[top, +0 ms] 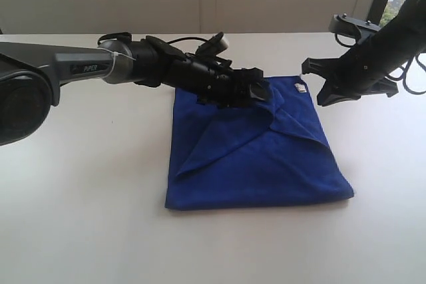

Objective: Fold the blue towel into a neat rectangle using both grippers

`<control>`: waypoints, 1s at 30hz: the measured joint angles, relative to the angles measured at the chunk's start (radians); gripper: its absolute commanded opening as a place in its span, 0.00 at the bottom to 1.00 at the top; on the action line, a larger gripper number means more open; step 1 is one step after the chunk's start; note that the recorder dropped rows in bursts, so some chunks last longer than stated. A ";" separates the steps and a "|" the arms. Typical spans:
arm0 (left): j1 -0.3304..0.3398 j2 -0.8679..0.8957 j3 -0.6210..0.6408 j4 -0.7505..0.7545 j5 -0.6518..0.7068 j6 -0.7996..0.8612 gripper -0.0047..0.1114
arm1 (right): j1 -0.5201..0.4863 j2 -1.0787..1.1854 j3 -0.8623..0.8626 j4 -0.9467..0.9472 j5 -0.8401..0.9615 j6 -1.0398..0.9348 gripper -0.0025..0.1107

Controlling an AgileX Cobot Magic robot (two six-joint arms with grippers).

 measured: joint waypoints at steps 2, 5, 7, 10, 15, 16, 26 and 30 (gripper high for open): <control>-0.007 0.006 0.000 -0.004 0.000 0.002 0.50 | 0.000 0.000 0.000 0.000 -0.003 0.000 0.02; -0.021 0.016 0.000 -0.004 0.000 0.002 0.49 | 0.000 0.000 0.000 0.000 -0.006 0.000 0.02; -0.026 0.018 0.000 -0.004 0.000 0.002 0.44 | 0.000 0.000 0.000 0.000 -0.006 0.000 0.02; -0.029 0.018 0.000 -0.004 -0.002 0.002 0.32 | 0.000 0.000 0.000 0.000 -0.006 0.000 0.02; -0.029 0.018 0.000 -0.006 -0.011 0.002 0.13 | 0.000 0.000 0.000 0.000 -0.006 0.000 0.02; -0.029 0.018 0.000 -0.006 -0.012 0.002 0.11 | 0.000 0.000 0.000 0.000 -0.006 0.000 0.02; 0.032 0.009 0.000 -0.006 0.108 0.002 0.04 | 0.000 0.000 0.000 0.000 -0.002 0.000 0.02; 0.071 -0.040 0.000 0.047 0.159 0.002 0.04 | 0.000 0.000 0.000 0.002 0.007 -0.030 0.02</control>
